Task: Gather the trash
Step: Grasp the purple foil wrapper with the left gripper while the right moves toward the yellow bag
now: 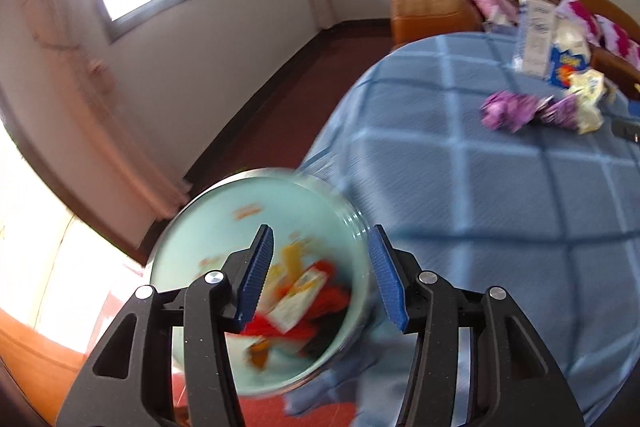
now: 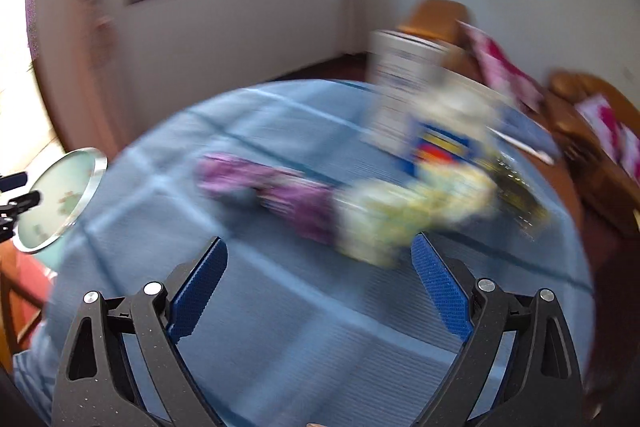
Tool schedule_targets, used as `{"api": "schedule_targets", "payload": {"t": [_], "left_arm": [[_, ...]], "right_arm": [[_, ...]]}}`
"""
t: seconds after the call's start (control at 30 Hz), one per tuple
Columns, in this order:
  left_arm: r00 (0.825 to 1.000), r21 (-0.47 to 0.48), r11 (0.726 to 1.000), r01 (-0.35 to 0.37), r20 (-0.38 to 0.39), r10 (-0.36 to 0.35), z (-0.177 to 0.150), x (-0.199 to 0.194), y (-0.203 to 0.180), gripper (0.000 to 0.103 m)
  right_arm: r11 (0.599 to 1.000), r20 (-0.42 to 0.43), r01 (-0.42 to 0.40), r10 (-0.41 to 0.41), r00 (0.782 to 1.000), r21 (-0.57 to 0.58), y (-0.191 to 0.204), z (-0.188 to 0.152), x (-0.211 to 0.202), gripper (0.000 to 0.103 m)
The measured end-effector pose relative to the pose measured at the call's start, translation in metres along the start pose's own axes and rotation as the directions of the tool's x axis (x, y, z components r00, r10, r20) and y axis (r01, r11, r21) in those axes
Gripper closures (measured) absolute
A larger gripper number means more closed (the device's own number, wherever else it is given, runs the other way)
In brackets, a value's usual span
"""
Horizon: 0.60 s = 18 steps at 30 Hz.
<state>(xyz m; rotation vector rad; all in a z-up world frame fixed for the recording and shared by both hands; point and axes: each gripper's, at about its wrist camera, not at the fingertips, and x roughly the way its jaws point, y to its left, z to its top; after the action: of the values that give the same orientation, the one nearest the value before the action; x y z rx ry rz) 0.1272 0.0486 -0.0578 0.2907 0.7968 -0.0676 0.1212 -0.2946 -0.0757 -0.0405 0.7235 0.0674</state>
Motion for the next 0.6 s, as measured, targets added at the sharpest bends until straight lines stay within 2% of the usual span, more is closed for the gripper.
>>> {"api": "schedule_targets", "payload": {"t": [0.13, 0.3, 0.43, 0.47, 0.6], "left_arm": [[0.997, 0.033, 0.996, 0.078, 0.028, -0.079, 0.034, 0.011, -0.052, 0.053], [0.989, 0.053, 0.989, 0.137, 0.043, -0.140, 0.073, 0.032, -0.102, 0.053], [0.985, 0.065, 0.985, 0.160, 0.050, -0.163, 0.097, 0.047, -0.134, 0.050], [0.985, 0.070, 0.984, 0.163, 0.049, -0.167, 0.099, 0.050, -0.140, 0.046], [0.981, 0.097, 0.977, 0.192, 0.008, -0.194, 0.101, 0.068, -0.162, 0.046]], "right_arm": [[0.990, -0.010, 0.073, -0.072, 0.997, 0.117, -0.060, -0.021, -0.012, 0.011], [0.970, 0.002, 0.113, -0.116, 0.993, 0.214, -0.108, -0.039, -0.028, 0.011], [0.958, 0.011, 0.132, -0.140, 0.990, 0.254, -0.128, -0.047, -0.037, 0.011], [0.955, 0.012, 0.134, -0.142, 0.990, 0.264, -0.133, -0.049, -0.038, 0.011], [0.951, 0.006, 0.131, -0.138, 0.990, 0.282, -0.142, -0.054, -0.035, 0.011]]}}
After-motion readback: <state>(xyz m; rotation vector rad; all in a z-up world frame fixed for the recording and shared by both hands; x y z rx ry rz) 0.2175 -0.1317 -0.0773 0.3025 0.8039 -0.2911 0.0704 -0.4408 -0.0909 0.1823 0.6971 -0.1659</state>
